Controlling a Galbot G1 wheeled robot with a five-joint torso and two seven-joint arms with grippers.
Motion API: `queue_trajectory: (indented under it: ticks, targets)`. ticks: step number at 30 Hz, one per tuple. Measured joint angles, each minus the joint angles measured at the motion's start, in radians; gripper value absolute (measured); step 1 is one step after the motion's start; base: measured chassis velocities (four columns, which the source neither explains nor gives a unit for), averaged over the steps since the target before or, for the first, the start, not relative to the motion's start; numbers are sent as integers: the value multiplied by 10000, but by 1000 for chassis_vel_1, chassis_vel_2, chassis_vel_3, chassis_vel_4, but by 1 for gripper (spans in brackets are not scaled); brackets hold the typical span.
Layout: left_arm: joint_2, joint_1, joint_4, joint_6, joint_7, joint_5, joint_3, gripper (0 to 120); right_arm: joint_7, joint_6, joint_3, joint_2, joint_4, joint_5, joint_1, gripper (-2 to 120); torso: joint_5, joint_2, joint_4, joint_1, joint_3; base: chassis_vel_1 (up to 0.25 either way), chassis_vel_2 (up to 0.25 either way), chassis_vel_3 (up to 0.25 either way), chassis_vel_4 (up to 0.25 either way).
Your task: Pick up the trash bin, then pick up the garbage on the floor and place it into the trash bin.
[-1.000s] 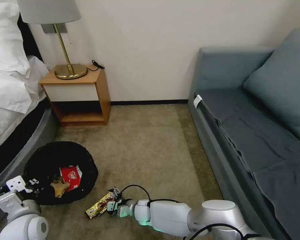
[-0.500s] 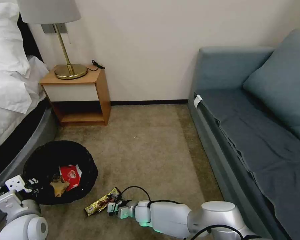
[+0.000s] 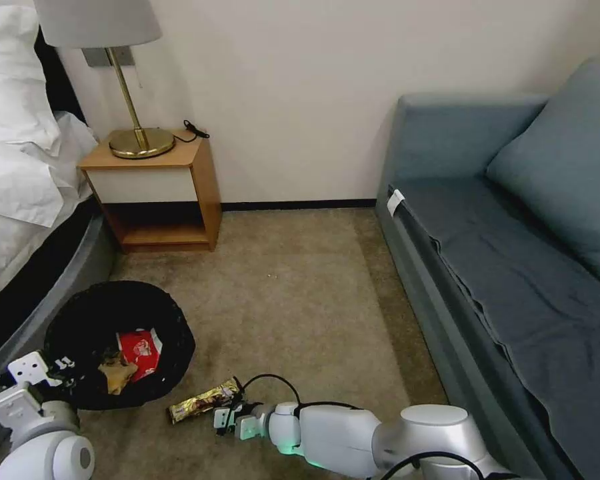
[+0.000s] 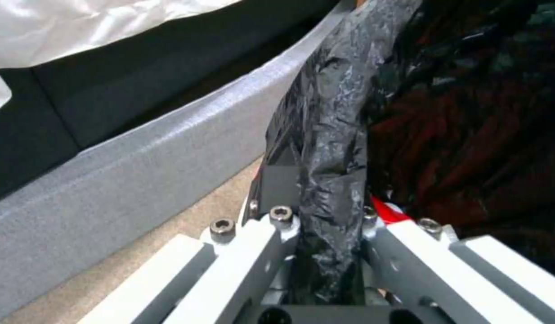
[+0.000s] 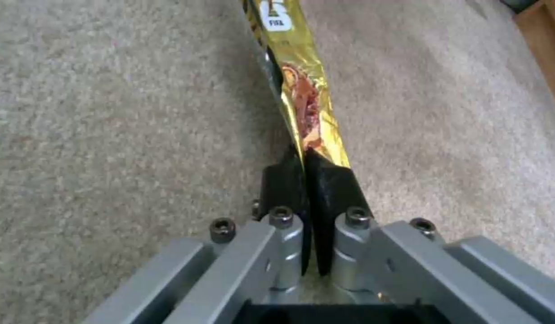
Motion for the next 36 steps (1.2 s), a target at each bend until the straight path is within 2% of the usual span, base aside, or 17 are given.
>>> queue_trajectory:
  ticks: [7, 16, 20, 23, 28, 29, 36]
  targets:
    - [42, 0, -47, 63, 2, -41, -15, 3, 34, -30, 427, -803, 1027, 130, 292, 4, 0, 0, 0, 0, 0, 0, 0, 0, 0]
    - [173, -9, -53, 90, 4, -151, -69, 3, -102, -163, 1689, -2608, 2677, 383, 1112, 0, 1, 0, -2, 0, 0, 0, 0, 0, 0]
    - [185, -32, -44, 98, 5, -168, -68, 3, -103, -214, 2008, -2939, 3086, 592, 1249, 0, 1, 0, -3, 0, 0, 0, 0, 0, 0]
    - [212, -77, 11, 142, 5, -215, 5, 3, -82, -687, 3166, -3842, 4675, 1326, 1536, 0, 2, 0, -1, 0, 0, 0, 0, 0, 0]
    - [212, -120, 86, 168, 7, -241, 120, 3, 195, -1303, 4134, -4127, 5980, 2279, 1600, 0, 3, 0, -2, 0, 1, 0, 0, 0, 0]
    - [212, -120, 86, 168, 7, -241, 120, 3, 195, -1303, 4134, -4127, 5980, 2279, 1600, 0, 3, 0, -2, 0, 1, 0, 0, 0, 0]
    - [210, -116, 135, 186, 5, -241, 199, 3, 683, -2284, 4367, -4137, 8443, 3722, 2306, 0, -1, -1, -3, 0, 0, 0, 0, 0, 0]
